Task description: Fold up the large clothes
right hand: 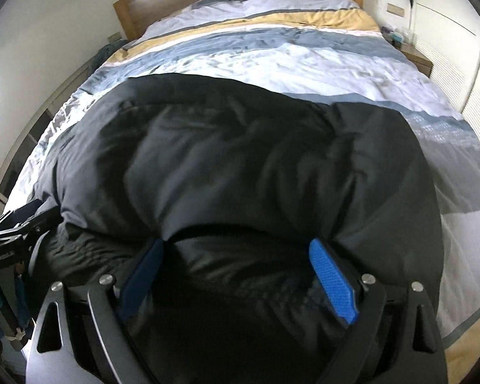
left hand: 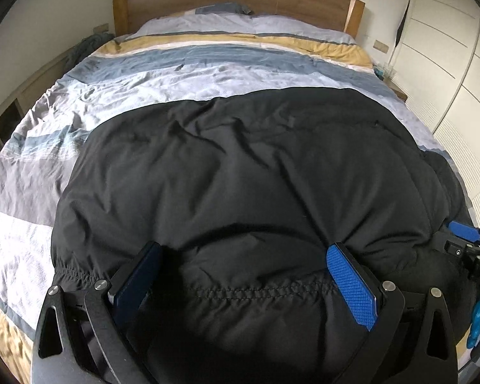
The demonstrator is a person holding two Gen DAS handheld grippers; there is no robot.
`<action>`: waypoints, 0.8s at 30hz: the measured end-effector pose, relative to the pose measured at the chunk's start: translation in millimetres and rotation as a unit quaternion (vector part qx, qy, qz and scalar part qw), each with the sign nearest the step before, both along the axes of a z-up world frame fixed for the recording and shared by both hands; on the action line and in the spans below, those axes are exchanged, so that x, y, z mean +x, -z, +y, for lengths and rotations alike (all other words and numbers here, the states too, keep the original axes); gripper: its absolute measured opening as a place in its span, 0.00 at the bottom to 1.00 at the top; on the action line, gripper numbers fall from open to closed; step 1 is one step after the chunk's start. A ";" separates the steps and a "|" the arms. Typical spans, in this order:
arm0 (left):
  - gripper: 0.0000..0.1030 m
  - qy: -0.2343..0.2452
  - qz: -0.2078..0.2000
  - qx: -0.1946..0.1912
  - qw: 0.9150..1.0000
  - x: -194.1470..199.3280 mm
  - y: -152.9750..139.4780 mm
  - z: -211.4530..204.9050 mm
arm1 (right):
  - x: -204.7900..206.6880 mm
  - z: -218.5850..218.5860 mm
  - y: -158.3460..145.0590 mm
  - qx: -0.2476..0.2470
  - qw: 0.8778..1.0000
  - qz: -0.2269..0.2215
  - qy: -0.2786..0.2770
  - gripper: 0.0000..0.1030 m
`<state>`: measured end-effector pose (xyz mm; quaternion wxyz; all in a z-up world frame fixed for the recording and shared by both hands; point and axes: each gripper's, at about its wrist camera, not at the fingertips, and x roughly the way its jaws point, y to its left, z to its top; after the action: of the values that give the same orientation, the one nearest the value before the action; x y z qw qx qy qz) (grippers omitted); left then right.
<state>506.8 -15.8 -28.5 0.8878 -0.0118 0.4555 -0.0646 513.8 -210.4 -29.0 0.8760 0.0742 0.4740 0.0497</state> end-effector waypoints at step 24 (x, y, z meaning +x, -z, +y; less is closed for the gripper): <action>0.98 0.005 0.006 -0.012 1.000 -5.8 -0.9 29.3 | -33.6 -64.3 2.0 -0.042 0.992 0.035 0.115 0.91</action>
<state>500.9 13.5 -27.6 0.8846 -0.0208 0.4599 -0.0743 480.2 -274.7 -31.0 0.8610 0.0934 0.4945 -0.0738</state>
